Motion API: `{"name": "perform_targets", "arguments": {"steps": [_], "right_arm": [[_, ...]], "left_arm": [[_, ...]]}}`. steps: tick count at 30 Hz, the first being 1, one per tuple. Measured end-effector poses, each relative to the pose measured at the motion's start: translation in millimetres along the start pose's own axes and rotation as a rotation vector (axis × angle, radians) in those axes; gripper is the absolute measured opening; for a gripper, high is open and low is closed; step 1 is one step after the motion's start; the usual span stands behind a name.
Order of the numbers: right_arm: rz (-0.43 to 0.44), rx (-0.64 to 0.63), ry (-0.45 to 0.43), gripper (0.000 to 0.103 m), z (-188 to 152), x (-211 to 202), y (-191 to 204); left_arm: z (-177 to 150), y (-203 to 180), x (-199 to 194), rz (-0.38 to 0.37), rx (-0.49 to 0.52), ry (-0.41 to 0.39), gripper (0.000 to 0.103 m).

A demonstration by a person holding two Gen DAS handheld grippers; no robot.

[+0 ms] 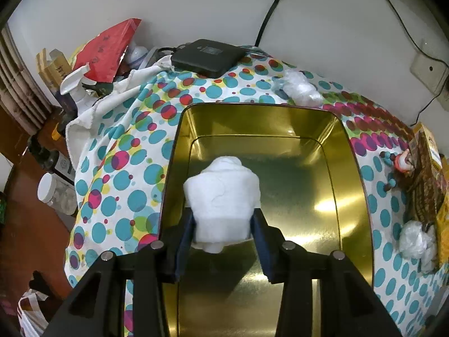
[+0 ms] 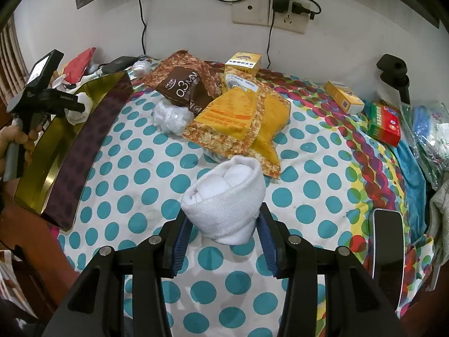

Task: Organize objects
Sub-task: 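Carry the white towel into the gold tray and open the left tool while the right tool holds its roll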

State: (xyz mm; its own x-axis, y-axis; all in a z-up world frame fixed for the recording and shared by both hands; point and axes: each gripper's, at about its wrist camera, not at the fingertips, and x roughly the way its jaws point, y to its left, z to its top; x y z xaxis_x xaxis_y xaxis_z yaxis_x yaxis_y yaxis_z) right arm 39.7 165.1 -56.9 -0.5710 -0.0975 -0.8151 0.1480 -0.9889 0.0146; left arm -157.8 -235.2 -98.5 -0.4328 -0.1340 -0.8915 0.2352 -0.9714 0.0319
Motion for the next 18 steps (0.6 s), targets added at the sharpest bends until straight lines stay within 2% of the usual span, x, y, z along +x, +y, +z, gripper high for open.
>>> {"name": "perform_targets", "arguments": {"steps": [10,18], "right_arm": [[-0.002,-0.009,-0.003,0.043,1,-1,3],[0.002,-0.014,-0.010,0.043,2,-3,5]], "left_arm": [[1,-12,-8,0.024,0.050,-0.014,0.044],[4,-18,-34,0.039,0.080,-0.070,0.044]]}}
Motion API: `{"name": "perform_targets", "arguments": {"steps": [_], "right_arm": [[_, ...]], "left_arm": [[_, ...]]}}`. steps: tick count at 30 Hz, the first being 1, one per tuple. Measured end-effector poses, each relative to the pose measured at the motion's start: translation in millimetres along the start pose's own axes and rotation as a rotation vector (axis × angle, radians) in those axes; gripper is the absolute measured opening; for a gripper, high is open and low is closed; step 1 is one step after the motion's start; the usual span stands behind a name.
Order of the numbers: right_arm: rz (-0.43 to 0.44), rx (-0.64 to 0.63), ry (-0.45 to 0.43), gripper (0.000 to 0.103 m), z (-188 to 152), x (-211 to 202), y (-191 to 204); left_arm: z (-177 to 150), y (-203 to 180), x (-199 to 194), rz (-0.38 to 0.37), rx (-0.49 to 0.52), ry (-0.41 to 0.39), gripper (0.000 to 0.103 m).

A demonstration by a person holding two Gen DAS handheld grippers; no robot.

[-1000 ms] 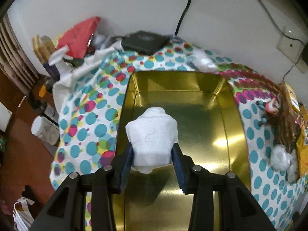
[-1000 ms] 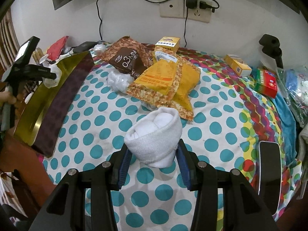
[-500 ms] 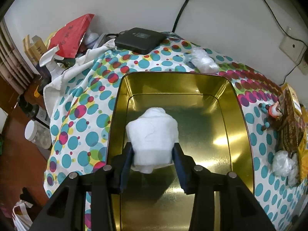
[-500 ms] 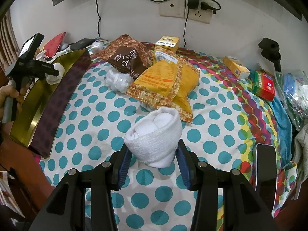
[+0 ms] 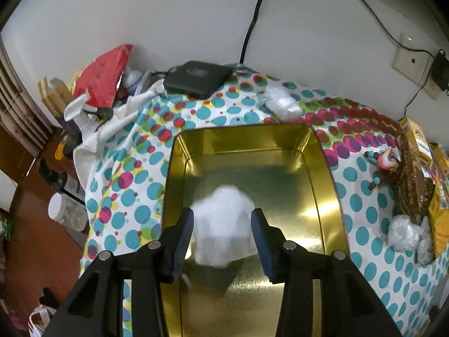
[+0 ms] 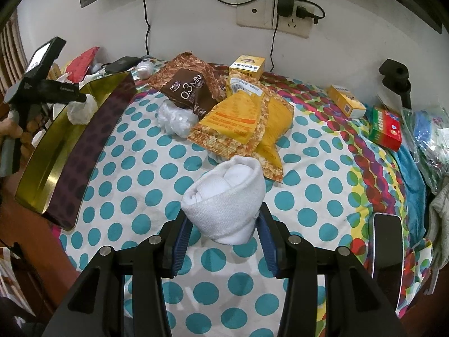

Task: Organize objects
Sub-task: 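Carry the white towel into the gold tray and open the left tool while the right tool holds its roll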

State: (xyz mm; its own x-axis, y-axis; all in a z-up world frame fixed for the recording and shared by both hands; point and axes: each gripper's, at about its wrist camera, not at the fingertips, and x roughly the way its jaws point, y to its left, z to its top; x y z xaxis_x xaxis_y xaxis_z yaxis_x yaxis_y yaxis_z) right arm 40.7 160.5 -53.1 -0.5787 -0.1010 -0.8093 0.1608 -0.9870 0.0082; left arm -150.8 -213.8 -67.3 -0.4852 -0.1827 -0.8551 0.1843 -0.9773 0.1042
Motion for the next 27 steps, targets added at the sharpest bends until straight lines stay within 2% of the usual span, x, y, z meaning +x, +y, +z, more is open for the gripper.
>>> {"name": "perform_targets", "arguments": {"steps": [7,11,16,20,24,27], "right_arm": [[0.011,-0.011,-0.014,0.043,0,-6,3],[0.028,-0.025,-0.024,0.043,2,-10,10],[0.063,-0.040,-0.046,0.043,6,-19,24],[0.110,-0.073,-0.072,0.043,17,-29,46],[0.164,-0.109,-0.100,0.043,33,-36,74],[0.200,-0.146,-0.114,0.043,47,-36,101]], "left_arm": [[-4,-1,-29,0.011,0.004,-0.052,0.044],[-24,-2,-52,-0.017,-0.015,-0.081,0.044],[-60,2,-76,-0.022,-0.064,-0.082,0.044],[-85,8,-93,0.012,-0.063,-0.103,0.044],[-105,19,-104,-0.002,-0.080,-0.096,0.044],[-116,30,-110,0.051,-0.087,-0.091,0.044]]}}
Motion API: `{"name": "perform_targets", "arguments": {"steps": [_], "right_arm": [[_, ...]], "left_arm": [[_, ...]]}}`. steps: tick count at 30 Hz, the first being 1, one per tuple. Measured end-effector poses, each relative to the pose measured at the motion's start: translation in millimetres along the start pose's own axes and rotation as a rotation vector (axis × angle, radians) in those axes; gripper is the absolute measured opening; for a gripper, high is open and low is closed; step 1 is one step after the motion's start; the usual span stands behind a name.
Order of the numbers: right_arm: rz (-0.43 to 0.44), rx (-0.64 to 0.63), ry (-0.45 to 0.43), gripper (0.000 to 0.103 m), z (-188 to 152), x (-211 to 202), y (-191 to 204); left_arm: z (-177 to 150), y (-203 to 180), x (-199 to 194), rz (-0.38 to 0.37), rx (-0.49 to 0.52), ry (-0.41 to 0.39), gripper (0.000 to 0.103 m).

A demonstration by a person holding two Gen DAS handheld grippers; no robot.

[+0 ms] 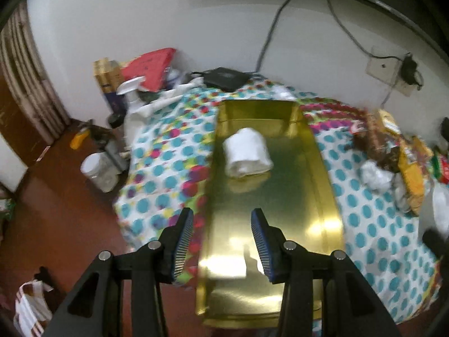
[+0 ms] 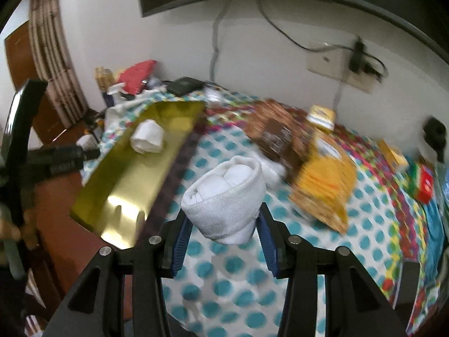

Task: Organize objects
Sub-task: 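Carry the white towel into the gold tray and open the left tool while the right tool holds its roll, then lower the white rolled towel into the gold tray and open the right tool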

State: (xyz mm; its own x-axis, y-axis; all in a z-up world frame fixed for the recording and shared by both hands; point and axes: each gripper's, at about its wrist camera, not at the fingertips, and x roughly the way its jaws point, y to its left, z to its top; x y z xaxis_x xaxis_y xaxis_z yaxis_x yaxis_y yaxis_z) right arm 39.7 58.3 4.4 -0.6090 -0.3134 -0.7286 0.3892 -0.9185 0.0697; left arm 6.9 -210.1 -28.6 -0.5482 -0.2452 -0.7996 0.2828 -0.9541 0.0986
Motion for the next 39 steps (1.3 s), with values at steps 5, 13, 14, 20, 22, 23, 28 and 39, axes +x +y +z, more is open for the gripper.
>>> {"name": "perform_targets", "arguments": {"steps": [5,13,14,20,22,23,28,39], "right_arm": [[0.071,-0.048,-0.007,0.043,32,21,39],[0.105,-0.149,0.044,0.043,61,67,97],[0.106,-0.165,0.056,0.043,63,75,105],[0.092,-0.197,0.127,0.043,73,119,125],[0.084,-0.189,0.152,0.043,79,133,129],[0.084,-0.190,0.167,0.043,81,140,130],[0.052,-0.201,0.207,0.043,89,168,136],[0.007,-0.222,0.211,0.043,107,194,145]], "left_arm": [[-8,21,-4,0.076,0.007,-0.016,0.044],[-13,39,1,0.147,0.030,0.000,0.044],[-13,41,1,0.151,0.031,0.004,0.044],[-11,55,2,0.130,0.008,0.013,0.044],[-10,58,3,0.134,0.004,0.017,0.044],[-9,62,5,0.127,-0.005,0.023,0.044],[-7,71,13,0.098,-0.033,0.051,0.044],[-7,79,27,0.078,-0.052,0.107,0.044]]}}
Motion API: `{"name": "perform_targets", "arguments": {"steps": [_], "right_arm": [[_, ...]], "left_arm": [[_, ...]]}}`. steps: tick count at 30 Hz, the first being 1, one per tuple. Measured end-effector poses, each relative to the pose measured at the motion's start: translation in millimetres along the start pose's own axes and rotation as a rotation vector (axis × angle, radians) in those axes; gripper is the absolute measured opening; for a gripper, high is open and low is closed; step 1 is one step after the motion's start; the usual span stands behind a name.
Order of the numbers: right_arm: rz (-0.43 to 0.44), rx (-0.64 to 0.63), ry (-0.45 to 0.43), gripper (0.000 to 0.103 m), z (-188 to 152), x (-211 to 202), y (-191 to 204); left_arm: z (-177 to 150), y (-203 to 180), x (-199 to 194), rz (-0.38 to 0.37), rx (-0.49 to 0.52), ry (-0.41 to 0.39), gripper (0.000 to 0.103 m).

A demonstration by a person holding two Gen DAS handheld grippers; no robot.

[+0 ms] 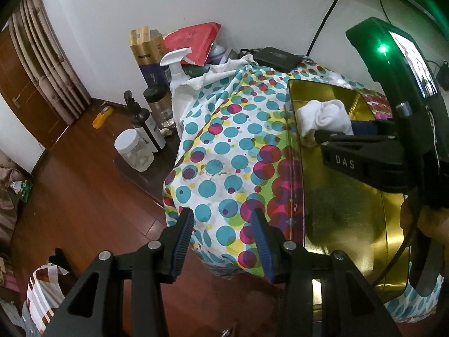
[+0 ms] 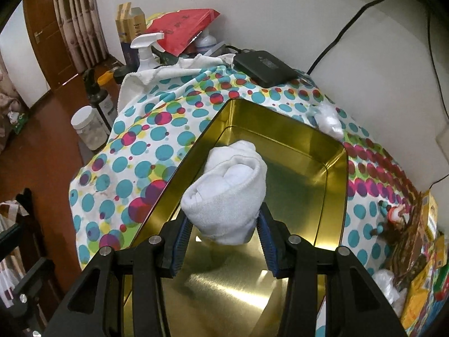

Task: Organize objects
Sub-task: 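Lower the white rolled towel into the gold tray and open the right tool, then withdraw both tools from the tray back over the snack bags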

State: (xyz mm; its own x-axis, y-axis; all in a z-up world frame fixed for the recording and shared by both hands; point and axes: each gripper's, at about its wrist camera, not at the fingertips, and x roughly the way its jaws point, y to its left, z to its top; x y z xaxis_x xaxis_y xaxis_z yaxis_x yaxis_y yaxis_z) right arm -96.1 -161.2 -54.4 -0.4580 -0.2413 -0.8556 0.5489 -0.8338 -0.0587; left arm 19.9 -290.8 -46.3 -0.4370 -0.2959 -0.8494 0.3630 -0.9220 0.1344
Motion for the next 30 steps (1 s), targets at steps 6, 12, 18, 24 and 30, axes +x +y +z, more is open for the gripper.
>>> {"name": "perform_targets", "arguments": {"steps": [6,12,18,24,30], "right_arm": [[0.005,-0.001,-0.001,0.043,-1,0,-1],[0.013,0.012,-0.013,0.045,0,-8,-3],[0.005,0.012,-0.059,0.057,-4,-31,-5],[0.009,0.043,-0.122,0.061,-23,-71,-22],[-0.018,0.115,-0.159,0.066,-75,-112,-59]], "left_arm": [[0,0,0,-0.010,-0.004,0.009,0.044],[0,-4,-4,-0.015,-0.001,0.009,0.044],[-2,-6,-9,-0.012,-0.005,0.011,0.044],[-4,-14,-25,-0.034,0.000,-0.024,0.044],[-7,-38,-49,-0.110,0.024,-0.089,0.044]]}}
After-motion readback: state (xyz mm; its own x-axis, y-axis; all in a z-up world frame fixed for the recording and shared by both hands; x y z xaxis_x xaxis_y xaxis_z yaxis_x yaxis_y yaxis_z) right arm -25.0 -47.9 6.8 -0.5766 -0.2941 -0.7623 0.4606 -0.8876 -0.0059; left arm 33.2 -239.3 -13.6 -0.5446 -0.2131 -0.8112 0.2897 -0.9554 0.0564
